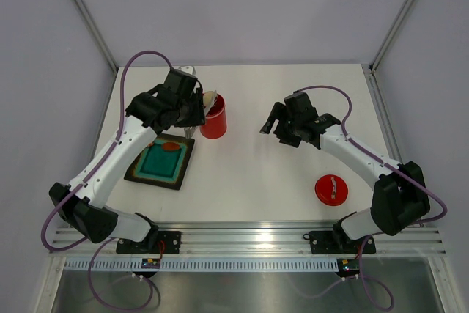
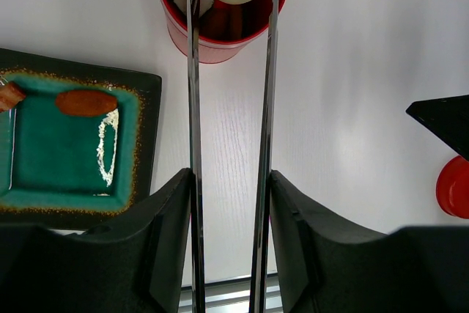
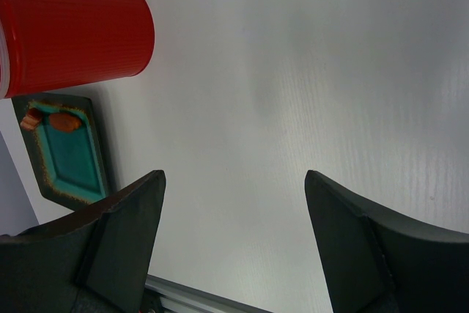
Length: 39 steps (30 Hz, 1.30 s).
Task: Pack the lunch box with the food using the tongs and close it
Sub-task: Place the fake food in the packing box.
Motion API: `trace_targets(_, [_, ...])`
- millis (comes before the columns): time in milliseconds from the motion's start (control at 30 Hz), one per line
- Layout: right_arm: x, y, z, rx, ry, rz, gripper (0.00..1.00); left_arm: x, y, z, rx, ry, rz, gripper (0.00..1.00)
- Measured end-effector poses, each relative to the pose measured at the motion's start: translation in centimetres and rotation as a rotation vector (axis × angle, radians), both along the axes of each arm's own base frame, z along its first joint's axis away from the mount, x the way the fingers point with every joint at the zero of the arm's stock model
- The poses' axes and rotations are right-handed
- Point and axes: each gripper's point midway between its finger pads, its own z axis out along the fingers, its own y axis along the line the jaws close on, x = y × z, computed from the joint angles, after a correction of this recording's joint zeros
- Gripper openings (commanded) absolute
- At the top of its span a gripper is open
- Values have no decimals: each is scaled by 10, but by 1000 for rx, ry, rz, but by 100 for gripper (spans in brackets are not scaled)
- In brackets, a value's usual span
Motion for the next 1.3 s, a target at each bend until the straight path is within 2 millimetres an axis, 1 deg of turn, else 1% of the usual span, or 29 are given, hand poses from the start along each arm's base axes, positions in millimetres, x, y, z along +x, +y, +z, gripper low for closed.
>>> trace_targets(400, [0,0,0,0,0,0,84,1,2,0,11,-5,8,48])
trace_targets(667, [0,0,0,0,1,0,84,1,4,0,18,-8,11,50])
trace_targets(967, [0,0,-3,-3,7,0,84,1,5,-1,26,-5,13,50])
trace_targets(1100, [0,0,-4,-4,10,0,85,1,6,-1,26,-5,13,43])
trace_targets(1300, [0,0,-4,-5,10,0,85,0,6,1,25,-10,16,27])
